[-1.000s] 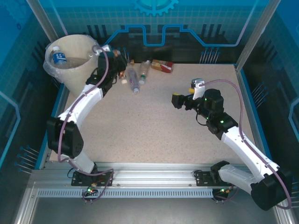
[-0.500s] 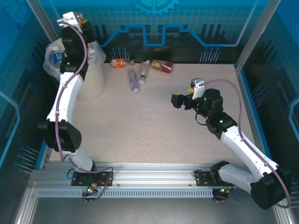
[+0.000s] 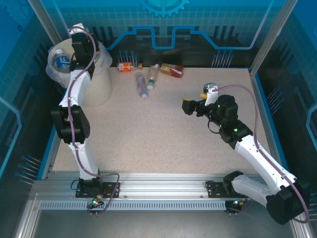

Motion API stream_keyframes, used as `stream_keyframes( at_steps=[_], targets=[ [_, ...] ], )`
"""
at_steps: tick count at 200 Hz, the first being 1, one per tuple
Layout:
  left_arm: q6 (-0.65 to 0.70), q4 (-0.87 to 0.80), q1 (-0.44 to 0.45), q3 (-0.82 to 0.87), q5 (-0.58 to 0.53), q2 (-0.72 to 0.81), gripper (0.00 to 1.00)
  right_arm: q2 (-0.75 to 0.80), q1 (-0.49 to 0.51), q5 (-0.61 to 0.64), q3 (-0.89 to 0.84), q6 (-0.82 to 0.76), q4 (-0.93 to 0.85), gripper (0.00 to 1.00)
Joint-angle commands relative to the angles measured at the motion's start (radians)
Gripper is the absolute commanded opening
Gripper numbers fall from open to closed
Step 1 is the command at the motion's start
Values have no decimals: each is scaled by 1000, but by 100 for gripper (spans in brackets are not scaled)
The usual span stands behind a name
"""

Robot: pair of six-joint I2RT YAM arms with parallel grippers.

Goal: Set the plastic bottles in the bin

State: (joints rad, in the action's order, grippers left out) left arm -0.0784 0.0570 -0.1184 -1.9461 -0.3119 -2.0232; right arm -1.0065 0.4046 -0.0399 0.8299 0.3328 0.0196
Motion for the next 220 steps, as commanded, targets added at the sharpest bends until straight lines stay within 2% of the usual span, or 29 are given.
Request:
stream_keyframes(
  at_steps=[1,42,68,111,143,157,194,220],
  targets=[
    [-6,33,-3,-44,77,3,58,23,-13,17,-20,-11,3,100],
    [-66,-23,0,-64,155,23,71,14,-14,12,-15,-8,7,100],
    [-67,-53,18,-83,151,49,85,10,-14,9,-14,-6,9,100],
    [-121,-148,97,-73,142,139,89,10,-14,11,-15,-8,10,100],
    [-152,-142,241,113,27,254,99,-3,-14,12,-17,7,23,100],
    [-187,-182,304,162,-37,270,99,-10,-13,19,-16,23,23,100],
    [-326,-283,396,220,-76,203,99,-27,-17,60,-2,77,-12,100],
    [-406,-398,405,150,0,64,99,-36,-18,90,28,119,-81,100]
  ],
)
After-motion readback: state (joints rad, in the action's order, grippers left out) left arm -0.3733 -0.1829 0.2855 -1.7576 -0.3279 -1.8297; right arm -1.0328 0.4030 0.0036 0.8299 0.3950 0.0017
